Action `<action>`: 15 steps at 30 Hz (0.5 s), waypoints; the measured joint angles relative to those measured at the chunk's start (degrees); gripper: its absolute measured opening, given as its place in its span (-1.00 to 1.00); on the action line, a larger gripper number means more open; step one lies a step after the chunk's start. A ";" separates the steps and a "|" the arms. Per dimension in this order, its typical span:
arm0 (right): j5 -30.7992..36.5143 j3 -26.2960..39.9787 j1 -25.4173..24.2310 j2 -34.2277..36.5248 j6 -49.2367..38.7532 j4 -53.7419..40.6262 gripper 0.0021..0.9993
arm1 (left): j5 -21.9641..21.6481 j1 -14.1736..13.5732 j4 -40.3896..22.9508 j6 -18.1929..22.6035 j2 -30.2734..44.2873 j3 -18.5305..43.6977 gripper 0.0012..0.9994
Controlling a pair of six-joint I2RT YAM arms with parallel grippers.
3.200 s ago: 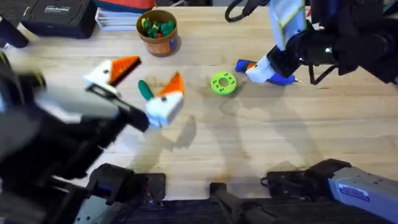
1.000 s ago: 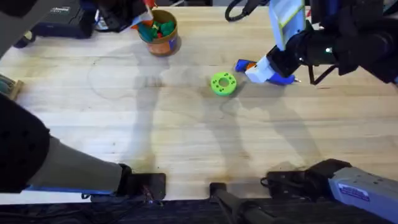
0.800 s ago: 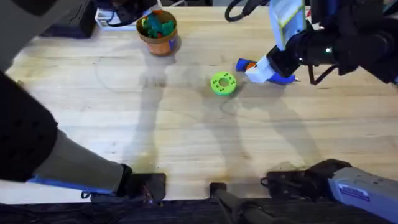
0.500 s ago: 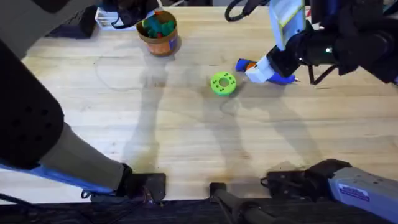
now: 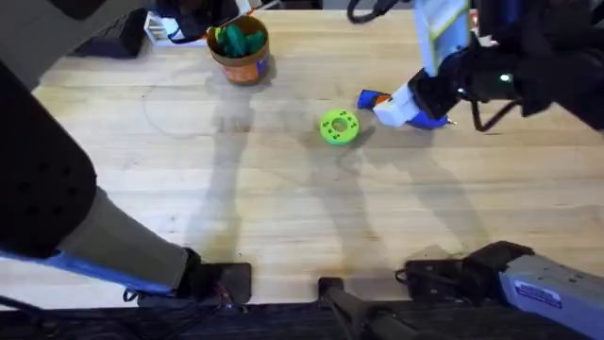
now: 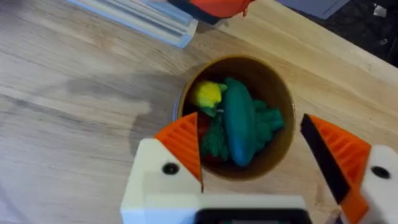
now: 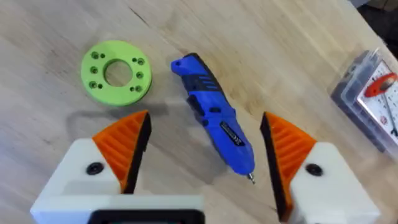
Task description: Pick up the gripper from the table and insert it into the empty holder that is missing its gripper. Then pick up a screw, insert it into the mounting hole, and use the screwdriver to tighten it. Finally, clean up the table by picking up the vegetable and placing it into the bucket.
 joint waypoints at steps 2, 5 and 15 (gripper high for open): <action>0.00 0.62 0.00 -2.22 1.57 -2.43 0.99 | -0.01 0.00 -1.16 0.57 -1.22 -0.02 0.96; 0.00 2.76 0.00 -6.67 3.13 -7.09 0.99 | -0.01 0.00 -4.30 2.52 -5.39 -0.02 0.99; -0.02 4.96 0.00 -21.72 4.55 -17.55 0.99 | 5.17 0.00 -24.07 18.41 -23.35 0.15 0.97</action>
